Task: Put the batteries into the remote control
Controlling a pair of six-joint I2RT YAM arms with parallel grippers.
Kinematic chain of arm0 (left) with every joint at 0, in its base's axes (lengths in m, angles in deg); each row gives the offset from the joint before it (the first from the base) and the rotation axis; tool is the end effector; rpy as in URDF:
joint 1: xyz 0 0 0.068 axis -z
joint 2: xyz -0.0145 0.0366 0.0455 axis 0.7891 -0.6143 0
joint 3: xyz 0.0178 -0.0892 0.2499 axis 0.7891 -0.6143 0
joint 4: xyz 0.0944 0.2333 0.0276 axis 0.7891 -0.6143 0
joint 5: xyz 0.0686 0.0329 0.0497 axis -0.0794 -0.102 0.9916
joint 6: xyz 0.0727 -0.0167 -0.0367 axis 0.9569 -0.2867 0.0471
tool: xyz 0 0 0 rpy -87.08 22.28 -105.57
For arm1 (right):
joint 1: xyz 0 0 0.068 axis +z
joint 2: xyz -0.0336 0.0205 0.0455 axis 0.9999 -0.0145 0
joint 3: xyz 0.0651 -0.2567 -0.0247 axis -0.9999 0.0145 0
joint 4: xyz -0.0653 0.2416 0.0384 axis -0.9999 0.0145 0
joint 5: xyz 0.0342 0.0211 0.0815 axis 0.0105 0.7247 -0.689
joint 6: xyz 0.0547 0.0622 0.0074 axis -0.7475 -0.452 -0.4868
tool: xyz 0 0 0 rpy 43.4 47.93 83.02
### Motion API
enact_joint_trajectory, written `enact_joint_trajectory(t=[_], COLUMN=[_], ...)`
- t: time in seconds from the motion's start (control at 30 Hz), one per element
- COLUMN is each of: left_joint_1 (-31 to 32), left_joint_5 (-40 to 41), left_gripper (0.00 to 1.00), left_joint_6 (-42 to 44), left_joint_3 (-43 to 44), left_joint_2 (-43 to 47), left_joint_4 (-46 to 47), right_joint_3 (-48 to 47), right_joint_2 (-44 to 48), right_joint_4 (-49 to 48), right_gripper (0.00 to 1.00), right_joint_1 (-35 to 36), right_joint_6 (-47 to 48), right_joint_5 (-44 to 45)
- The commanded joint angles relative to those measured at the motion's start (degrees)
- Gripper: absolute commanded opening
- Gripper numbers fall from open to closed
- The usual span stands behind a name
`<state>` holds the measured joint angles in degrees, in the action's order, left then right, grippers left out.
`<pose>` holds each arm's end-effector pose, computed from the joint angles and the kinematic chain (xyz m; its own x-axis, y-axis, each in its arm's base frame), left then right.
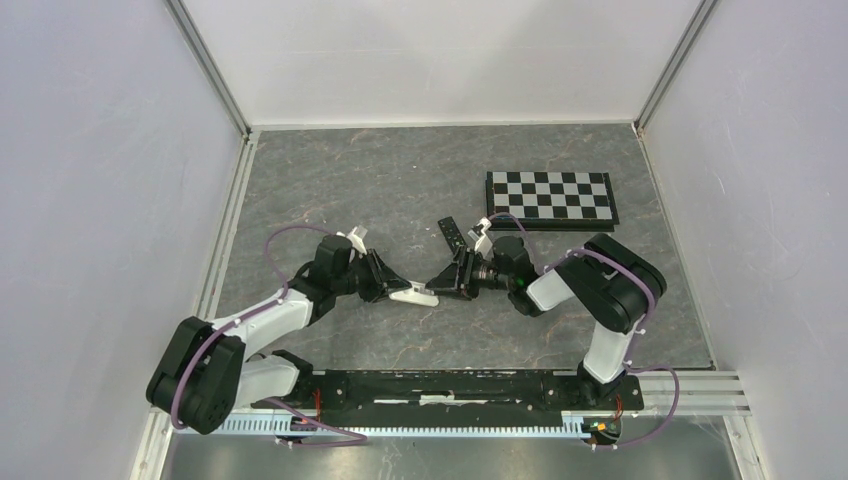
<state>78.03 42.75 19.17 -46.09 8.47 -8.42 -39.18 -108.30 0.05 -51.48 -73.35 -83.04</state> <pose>0.2036 -0.1342 0.1391 -0.8949 -0.3889 -0.2190 -0.0652 0.5992 -0.7980 0.2287 0.2296 0.1014 -0.9670 0.2046 -0.1517 -0.0745 0.3421 0.9367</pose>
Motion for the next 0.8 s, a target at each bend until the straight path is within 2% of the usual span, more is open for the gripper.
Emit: enact_joint_trajectory(t=[0.0, 0.1, 0.4, 0.53, 0.63, 0.77], left_joint_1=[1.1, 1.1, 1.2, 1.2, 1.2, 1.2], left_joint_5=[1.2, 2.0, 8.9, 9.6, 9.4, 10.1], left_gripper=[0.02, 0.02, 0.02, 0.02, 0.02, 0.02], left_joint_6=[2.8, 3.2, 8.4, 8.8, 8.9, 10.9], left_joint_3=[0.2, 0.9, 5.2, 5.7, 6.2, 8.9], left_joint_2=[-3.2, -3.8, -0.8, -1.3, -1.9, -2.0], left_joint_4=[-1.1, -2.2, -14.5, -15.7, -15.9, -20.0], right_joint_3=[-2.5, -3.3, -2.0, -2.3, -2.3, -2.3], right_joint_2=[-1.3, -1.5, 3.0, 3.4, 3.4, 4.7], right_joint_4=[-27.6, -30.3, -18.9, -14.6, -9.2, 2.9], right_gripper=[0.51, 0.5, 0.49, 0.49, 0.49, 0.49], right_joint_1=[2.8, 2.9, 0.8, 0.2, -0.6, -3.3], right_joint_6=[-15.4, -16.1, -7.0, -5.2, -2.8, 4.1], right_joint_5=[-6.4, -6.4, -4.1, -3.7, -3.0, 0.0])
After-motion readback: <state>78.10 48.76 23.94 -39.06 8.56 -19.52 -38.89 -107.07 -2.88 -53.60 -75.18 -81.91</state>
